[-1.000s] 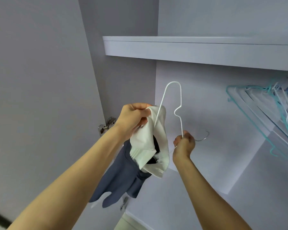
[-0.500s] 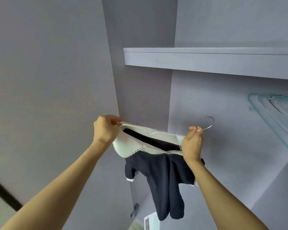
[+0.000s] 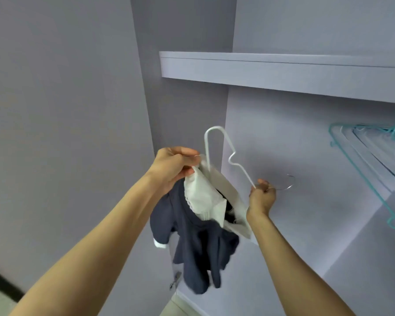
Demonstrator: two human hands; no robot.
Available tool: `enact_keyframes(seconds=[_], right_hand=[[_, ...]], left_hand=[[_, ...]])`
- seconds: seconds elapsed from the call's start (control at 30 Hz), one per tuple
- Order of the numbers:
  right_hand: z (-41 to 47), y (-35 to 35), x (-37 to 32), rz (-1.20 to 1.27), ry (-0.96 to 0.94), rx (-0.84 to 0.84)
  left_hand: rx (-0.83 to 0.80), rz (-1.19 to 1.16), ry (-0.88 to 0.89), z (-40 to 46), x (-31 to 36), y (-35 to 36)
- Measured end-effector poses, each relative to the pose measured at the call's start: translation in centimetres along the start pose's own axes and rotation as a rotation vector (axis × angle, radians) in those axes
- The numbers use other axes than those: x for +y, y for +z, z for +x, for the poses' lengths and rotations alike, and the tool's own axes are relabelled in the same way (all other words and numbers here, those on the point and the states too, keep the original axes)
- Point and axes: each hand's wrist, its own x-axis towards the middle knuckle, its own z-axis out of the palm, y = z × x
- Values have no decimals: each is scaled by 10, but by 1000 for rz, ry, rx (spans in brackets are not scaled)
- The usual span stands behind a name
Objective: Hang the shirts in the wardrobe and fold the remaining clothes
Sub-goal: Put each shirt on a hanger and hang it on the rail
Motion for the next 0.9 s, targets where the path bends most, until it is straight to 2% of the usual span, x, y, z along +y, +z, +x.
enact_keyframes(seconds=[0.1, 0.17, 0.3, 0.4, 0.47, 0.53, 0.63, 0.73, 0.83, 0.9], right_hand=[[-8, 4, 14, -10, 59, -36], [-13, 5, 17, -16, 23, -21], [-15, 13, 8, -172, -273, 38], [-16, 21, 1, -248, -418, 38], [-17, 26, 2, -217, -338, 34], [-21, 30, 9, -131, -118, -41], [-29, 38, 9, 88, 117, -186], [-30, 49, -5, 295, 316, -186], [-33, 61, -8, 357, 330, -225], [-41, 66, 3, 236, 260, -240]], left_hand=[[-97, -10, 51, -3, 14, 10], [-52, 54, 98, -3, 23, 3], [164, 198, 67, 2, 26, -34], [213, 229, 22, 4, 21, -53], [179, 176, 39, 4, 21, -52], [86, 46, 32, 6, 26, -45], [-103, -65, 41, 8, 40, -37], [-155, -97, 50, 7, 48, -29], [-261, -88, 51, 0, 49, -20], [-336, -94, 80, -4, 54, -20]])
